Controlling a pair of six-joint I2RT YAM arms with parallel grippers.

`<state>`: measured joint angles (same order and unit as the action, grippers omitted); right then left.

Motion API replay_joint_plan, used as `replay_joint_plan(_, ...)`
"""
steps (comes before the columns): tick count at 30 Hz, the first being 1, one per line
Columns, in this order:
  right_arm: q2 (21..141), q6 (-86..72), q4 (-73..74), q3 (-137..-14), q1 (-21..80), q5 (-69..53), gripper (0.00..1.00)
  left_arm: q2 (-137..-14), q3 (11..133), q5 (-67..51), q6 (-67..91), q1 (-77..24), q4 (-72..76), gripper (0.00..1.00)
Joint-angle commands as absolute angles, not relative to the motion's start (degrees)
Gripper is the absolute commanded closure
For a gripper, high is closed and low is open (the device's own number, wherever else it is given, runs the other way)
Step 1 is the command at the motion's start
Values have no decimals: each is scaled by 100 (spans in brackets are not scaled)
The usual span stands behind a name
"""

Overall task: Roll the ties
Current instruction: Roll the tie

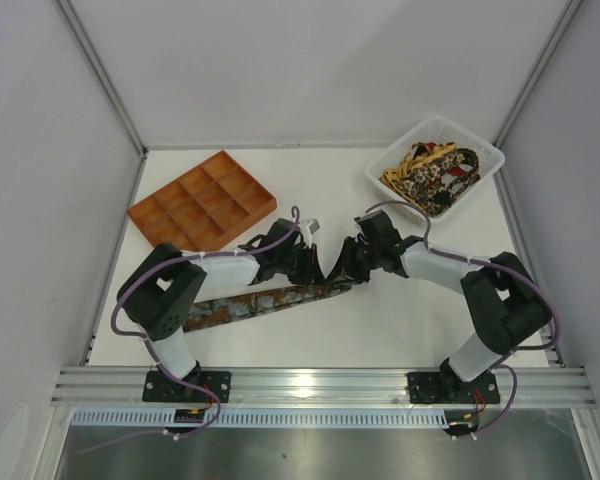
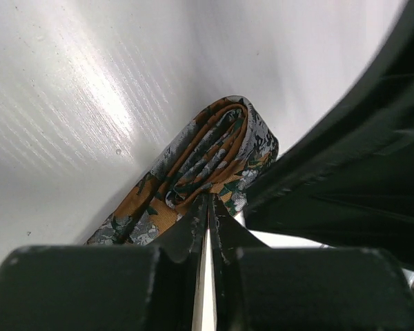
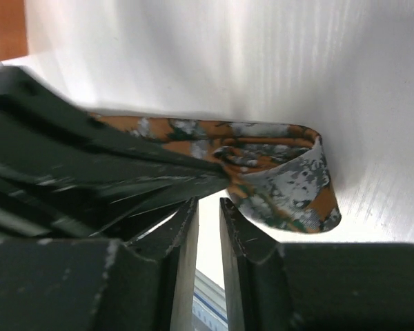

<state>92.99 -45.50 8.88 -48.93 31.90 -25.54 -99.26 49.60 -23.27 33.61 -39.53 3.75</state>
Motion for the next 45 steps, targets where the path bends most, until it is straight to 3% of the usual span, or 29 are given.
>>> replay_joint_plan(1,8790,-4413,1511,-5299,3199,-1996,75,-10055,5124,-2461,3393,-3946,519,91)
replay_joint_plan(9,9000,-3604,994,-5230,2778,-2776,69,-10160,5326,-2479,3331,-3937,378,91)
replay_joint_plan(14,8913,-3874,1484,-5440,2610,-2392,64,-10116,5423,-2443,3270,-3937,246,91)
replay_joint_plan(18,8903,-4698,2598,-5809,2689,-1436,36,-10178,5458,-2487,3287,-3946,264,91)
replay_joint_plan(19,8921,-4911,2810,-5975,2776,-1215,24,-10186,5458,-2496,3305,-3946,290,91)
replay_joint_plan(23,9122,-5843,4040,-6634,3216,85,1,-10222,5441,-2505,3287,-3946,316,91)
replay_joint_plan(26,9535,-6362,4998,-7222,3453,807,0,-10248,5432,-2505,3278,-3938,334,91)
replay_joint_plan(32,10300,-7321,5563,-7637,3586,1089,0,-10248,5414,-2549,3305,-3938,404,91)
replay_joint_plan(45,10617,-8270,4905,-7410,3937,1116,2,-10275,5423,-2610,3322,-3955,474,90)
